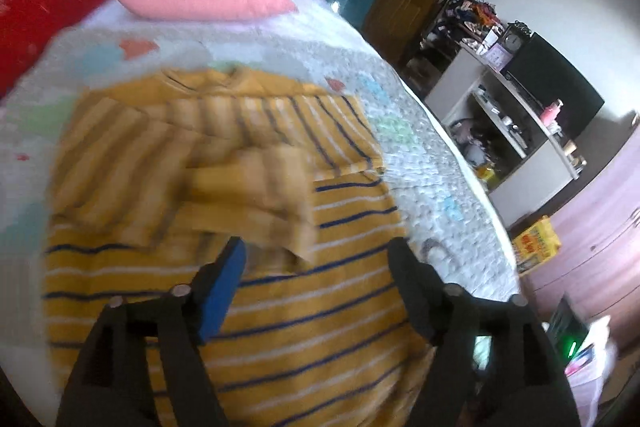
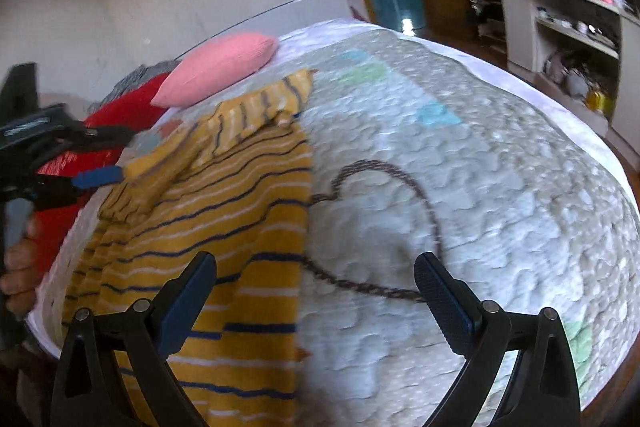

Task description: Fold small clothes

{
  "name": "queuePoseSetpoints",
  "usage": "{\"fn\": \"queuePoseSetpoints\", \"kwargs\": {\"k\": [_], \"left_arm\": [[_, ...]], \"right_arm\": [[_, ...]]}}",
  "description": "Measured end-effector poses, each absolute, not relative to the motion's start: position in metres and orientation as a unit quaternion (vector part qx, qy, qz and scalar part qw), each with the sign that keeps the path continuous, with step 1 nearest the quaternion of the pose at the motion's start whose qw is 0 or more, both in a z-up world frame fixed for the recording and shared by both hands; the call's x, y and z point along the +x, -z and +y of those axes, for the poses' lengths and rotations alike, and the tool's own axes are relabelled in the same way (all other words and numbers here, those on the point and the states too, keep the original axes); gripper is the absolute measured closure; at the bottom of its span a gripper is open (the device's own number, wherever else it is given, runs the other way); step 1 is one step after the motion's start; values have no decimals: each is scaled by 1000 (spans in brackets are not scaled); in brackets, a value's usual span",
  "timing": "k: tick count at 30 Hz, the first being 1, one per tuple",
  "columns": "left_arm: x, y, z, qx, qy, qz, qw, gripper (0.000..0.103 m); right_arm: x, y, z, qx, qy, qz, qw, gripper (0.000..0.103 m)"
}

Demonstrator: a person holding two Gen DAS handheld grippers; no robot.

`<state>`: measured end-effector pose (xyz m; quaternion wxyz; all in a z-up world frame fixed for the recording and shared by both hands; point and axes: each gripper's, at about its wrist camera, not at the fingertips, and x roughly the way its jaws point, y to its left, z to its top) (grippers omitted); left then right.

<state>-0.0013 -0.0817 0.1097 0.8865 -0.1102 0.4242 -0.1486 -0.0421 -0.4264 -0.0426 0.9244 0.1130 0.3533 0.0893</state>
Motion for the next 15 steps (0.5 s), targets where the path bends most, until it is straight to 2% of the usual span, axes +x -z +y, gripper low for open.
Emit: {"fn": "queuePoseSetpoints", "kwargs": {"k": [4, 10, 15], "left_arm": [[-46, -112, -34, -84, 83, 396, 910, 23], [-96, -94, 57, -184, 7, 385, 904, 21], [-108, -74, 79, -189, -20, 393, 900, 21]], "right_arm": [[-40, 42, -417, 95, -97, 353, 926, 2], [-15, 36, -387, 56, -117, 364, 922, 2], [11, 18, -353, 26, -138, 357, 923, 2]]}}
